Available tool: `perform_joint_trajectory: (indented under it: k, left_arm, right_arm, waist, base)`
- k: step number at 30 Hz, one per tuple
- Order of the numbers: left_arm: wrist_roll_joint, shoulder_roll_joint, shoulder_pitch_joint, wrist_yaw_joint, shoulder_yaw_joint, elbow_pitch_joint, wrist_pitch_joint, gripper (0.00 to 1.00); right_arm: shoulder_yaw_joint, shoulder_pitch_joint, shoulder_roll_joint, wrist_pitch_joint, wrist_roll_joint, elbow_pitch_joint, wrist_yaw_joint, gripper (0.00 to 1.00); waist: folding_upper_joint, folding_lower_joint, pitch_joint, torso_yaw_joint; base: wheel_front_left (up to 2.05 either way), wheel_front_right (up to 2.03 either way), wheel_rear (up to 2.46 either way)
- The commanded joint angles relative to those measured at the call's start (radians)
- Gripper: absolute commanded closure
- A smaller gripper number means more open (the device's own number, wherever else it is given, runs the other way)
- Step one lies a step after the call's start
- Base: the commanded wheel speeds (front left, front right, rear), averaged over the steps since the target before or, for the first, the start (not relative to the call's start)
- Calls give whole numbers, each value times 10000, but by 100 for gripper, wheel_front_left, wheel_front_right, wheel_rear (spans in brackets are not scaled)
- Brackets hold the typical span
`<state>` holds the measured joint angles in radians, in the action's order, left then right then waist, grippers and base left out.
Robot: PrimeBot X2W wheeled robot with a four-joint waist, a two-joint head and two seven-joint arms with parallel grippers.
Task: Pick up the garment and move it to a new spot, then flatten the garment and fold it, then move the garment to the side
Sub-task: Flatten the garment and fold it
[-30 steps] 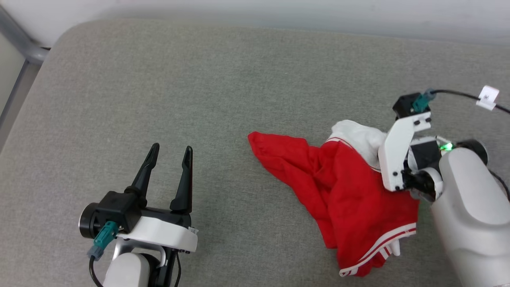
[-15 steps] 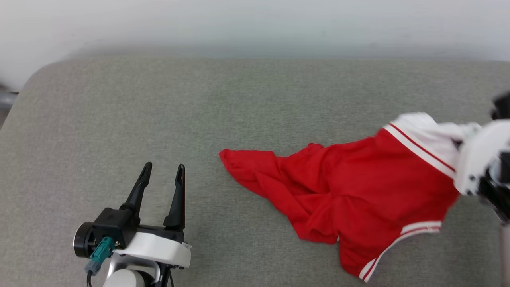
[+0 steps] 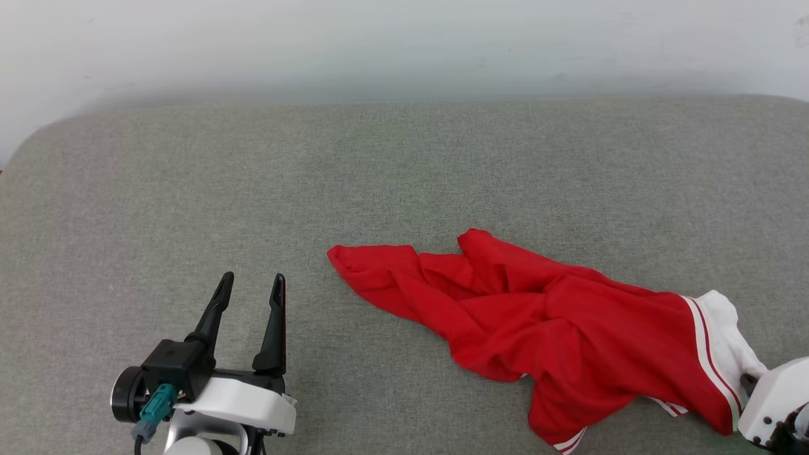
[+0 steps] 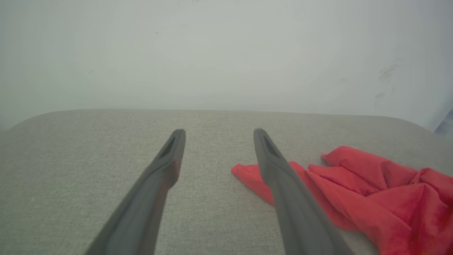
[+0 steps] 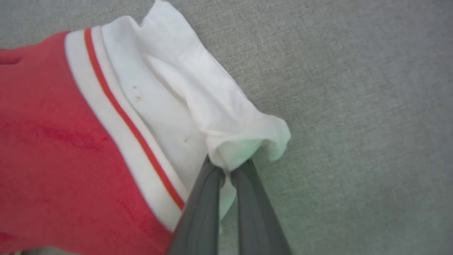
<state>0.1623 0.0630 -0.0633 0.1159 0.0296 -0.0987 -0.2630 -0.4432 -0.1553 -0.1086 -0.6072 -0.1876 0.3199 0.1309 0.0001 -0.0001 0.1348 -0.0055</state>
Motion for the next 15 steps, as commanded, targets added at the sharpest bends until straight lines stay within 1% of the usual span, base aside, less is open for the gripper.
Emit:
perform_joint_trajectory:
  k: [1,4,7,11,15]
  left_arm:
    - [-47,45,101,42,-23,-15,-25,0]
    - [-47,51,152,52,-34,-86,-25,0]
    - [-61,49,191,36,-36,-144,-25,0]
    - [-67,41,314,23,-51,-217,-25,0]
    - [-75,37,439,-20,-84,-303,-25,0]
  right_arm:
    - [8,-83,-14,147,-69,25,-3,0]
    - [101,-304,-88,1174,-167,302,-3,0]
    - [197,-405,-140,2449,-226,312,-3,0]
    - [368,-446,-135,4244,10,-12,-3,0]
    - [830,-232,-2,5487,383,-474,-3,0]
  waist:
    - [-1,1,-13,-7]
    - [-1,1,-84,-4]
    - [-1,1,-184,24]
    - [-1,1,-398,72]
    - [-1,1,-625,87]
  base:
    - [0,0,0]
    - [0,0,0]
    - [0,0,0]
    - [0,0,0]
    - [0,0,0]
